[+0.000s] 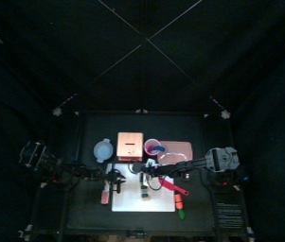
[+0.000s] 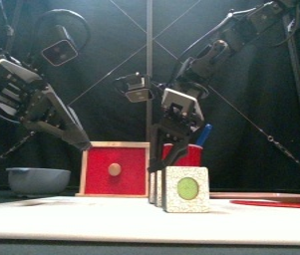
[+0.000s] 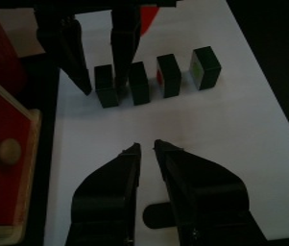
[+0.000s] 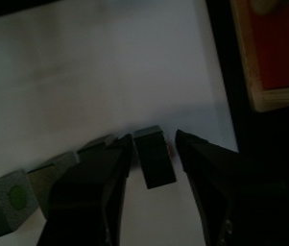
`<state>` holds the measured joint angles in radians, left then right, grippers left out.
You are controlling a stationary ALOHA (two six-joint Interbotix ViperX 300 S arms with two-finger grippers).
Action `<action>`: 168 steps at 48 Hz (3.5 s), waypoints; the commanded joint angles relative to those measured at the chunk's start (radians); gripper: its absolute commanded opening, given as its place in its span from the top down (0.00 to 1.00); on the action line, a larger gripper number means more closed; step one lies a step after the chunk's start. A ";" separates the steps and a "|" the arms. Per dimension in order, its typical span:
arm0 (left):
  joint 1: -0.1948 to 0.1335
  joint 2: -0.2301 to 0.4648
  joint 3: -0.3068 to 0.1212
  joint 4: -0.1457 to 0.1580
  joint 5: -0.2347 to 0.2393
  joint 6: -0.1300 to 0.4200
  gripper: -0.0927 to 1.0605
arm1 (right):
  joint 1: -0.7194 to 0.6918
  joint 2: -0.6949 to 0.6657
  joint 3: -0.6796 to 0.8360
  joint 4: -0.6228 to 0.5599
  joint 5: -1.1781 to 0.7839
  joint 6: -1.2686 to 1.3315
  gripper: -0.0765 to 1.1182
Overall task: Place sushi on board then cut the sushi with the knife then place the pieces on the plate
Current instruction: Place the 4 sushi pieces on the plate
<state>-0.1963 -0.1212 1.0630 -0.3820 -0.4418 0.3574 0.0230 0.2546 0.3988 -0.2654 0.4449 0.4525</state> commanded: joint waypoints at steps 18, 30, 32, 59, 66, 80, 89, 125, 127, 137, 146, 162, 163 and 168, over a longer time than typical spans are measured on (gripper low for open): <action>0.003 -0.005 -0.015 -0.002 -0.005 -0.003 0.37 | -0.006 -0.149 -0.002 -0.006 0.035 0.011 0.49; 0.005 -0.006 -0.017 -0.002 -0.005 -0.003 0.38 | -0.008 -0.264 0.049 -0.006 0.153 0.014 0.49; 0.008 -0.006 -0.017 0.000 -0.005 -0.002 0.38 | -0.009 -0.290 0.064 -0.006 0.178 0.015 0.49; 0.021 -0.008 -0.015 -0.002 -0.005 -0.002 0.38 | -0.172 -0.482 0.252 0.006 0.232 0.017 0.49; 0.028 -0.006 -0.015 0.000 -0.005 -0.002 0.38 | -0.198 -0.497 0.279 0.006 0.225 0.017 0.49; 0.029 -0.005 -0.018 -0.002 -0.005 -0.003 0.38 | -0.299 -0.505 0.347 0.018 0.158 0.015 0.49; 0.029 -0.005 -0.014 -0.003 -0.005 -0.005 0.38 | -0.388 -0.505 0.399 0.074 0.035 0.011 0.47; 0.029 -0.005 -0.012 -0.003 -0.005 -0.006 0.38 | -0.426 -0.474 0.456 0.109 -0.046 0.012 0.33; 0.029 -0.005 -0.012 -0.003 -0.005 -0.005 0.38 | -0.426 -0.472 0.454 0.110 -0.048 0.014 0.33; 0.029 -0.005 -0.014 -0.003 -0.005 -0.003 0.38 | -0.425 -0.474 0.451 0.112 -0.048 0.014 0.25; 0.029 -0.005 -0.015 -0.003 -0.005 -0.005 0.38 | -0.422 -0.506 0.448 0.109 -0.025 0.014 0.21; 0.031 -0.009 -0.017 -0.003 -0.005 -0.005 0.38 | -0.201 -0.615 0.431 0.133 0.011 0.015 0.21; 0.031 -0.009 -0.017 -0.005 -0.005 -0.006 0.38 | -0.183 -0.615 0.426 0.135 0.009 0.015 0.21; 0.031 -0.009 -0.015 -0.005 -0.005 -0.006 0.38 | -0.087 -0.592 0.393 0.140 -0.009 0.015 0.21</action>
<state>-0.1672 -0.1197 1.0615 -0.3850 -0.4418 0.3528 -0.1289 -0.3329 0.8345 -0.1289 0.4556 0.4663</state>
